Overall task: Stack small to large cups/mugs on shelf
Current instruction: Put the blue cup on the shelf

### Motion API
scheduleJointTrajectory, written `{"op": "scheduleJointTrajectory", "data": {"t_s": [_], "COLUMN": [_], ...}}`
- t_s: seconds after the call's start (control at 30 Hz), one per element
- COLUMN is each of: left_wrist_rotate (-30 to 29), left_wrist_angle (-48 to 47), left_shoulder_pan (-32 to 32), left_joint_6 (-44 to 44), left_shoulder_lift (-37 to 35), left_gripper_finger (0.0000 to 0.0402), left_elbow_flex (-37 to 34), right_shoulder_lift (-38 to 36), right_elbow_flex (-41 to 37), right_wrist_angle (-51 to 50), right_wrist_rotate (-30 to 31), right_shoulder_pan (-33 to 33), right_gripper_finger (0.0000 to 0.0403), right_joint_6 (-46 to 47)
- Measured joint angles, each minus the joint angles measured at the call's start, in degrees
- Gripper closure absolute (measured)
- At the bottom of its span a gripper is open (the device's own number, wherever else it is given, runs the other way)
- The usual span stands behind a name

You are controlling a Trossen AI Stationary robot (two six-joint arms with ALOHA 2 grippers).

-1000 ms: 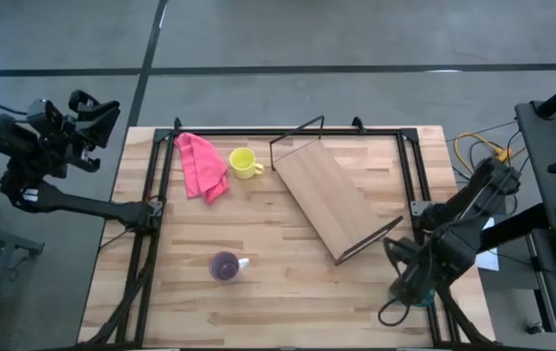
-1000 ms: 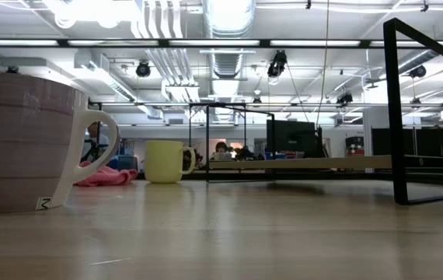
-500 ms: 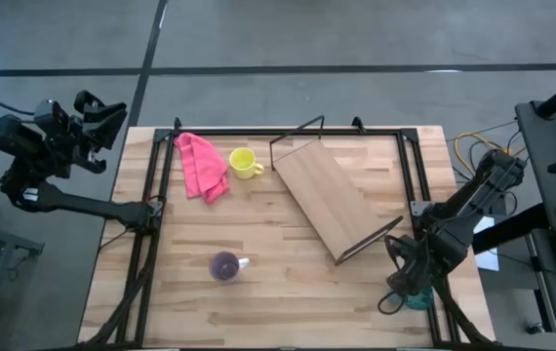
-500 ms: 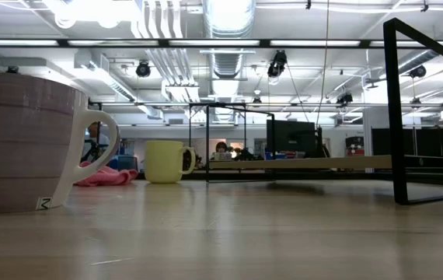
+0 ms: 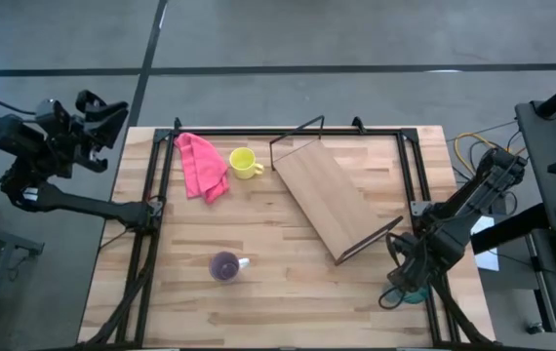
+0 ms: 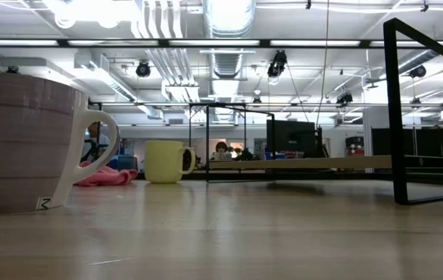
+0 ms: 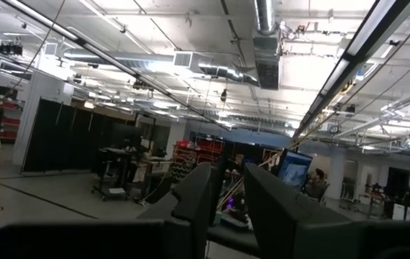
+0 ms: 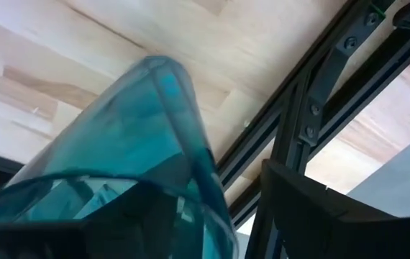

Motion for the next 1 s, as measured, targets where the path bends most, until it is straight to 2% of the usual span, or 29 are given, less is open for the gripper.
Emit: {"op": "scheduleJointTrajectory", "data": {"t_s": [0.23,0.53,0.73,0.9,1.0], "left_wrist_rotate": [0.0,0.0,0.02,0.01,0.02], "left_wrist_angle": [-0.2,-0.2,-0.2,-0.21,-0.2], "left_shoulder_pan": [0.0,0.0,0.0,0.0,0.0], "left_joint_6": [0.02,0.02,0.04,0.04,0.04], "left_shoulder_lift": [0.09,0.41,0.48,0.45,0.48], "left_gripper_finger": [0.0329,0.0329,0.0329,0.0329,0.0329], "left_elbow_flex": [0.0,0.0,0.0,0.0,0.0], "right_shoulder_lift": [0.09,0.09,0.15,0.17,0.26], "right_elbow_flex": [0.81,-0.63,1.33,6.76,10.64], "right_wrist_angle": [-0.13,-0.08,-0.71,-0.66,-0.7], "right_wrist_rotate": [-0.01,-0.15,-0.03,0.12,2.43], "right_shoulder_pan": [0.0,0.0,-0.02,-0.02,-0.02], "right_gripper_finger": [0.0264,0.0381,0.0392,0.0393,0.0393], "right_joint_6": [0.01,1.31,3.6,4.93,4.64]}}
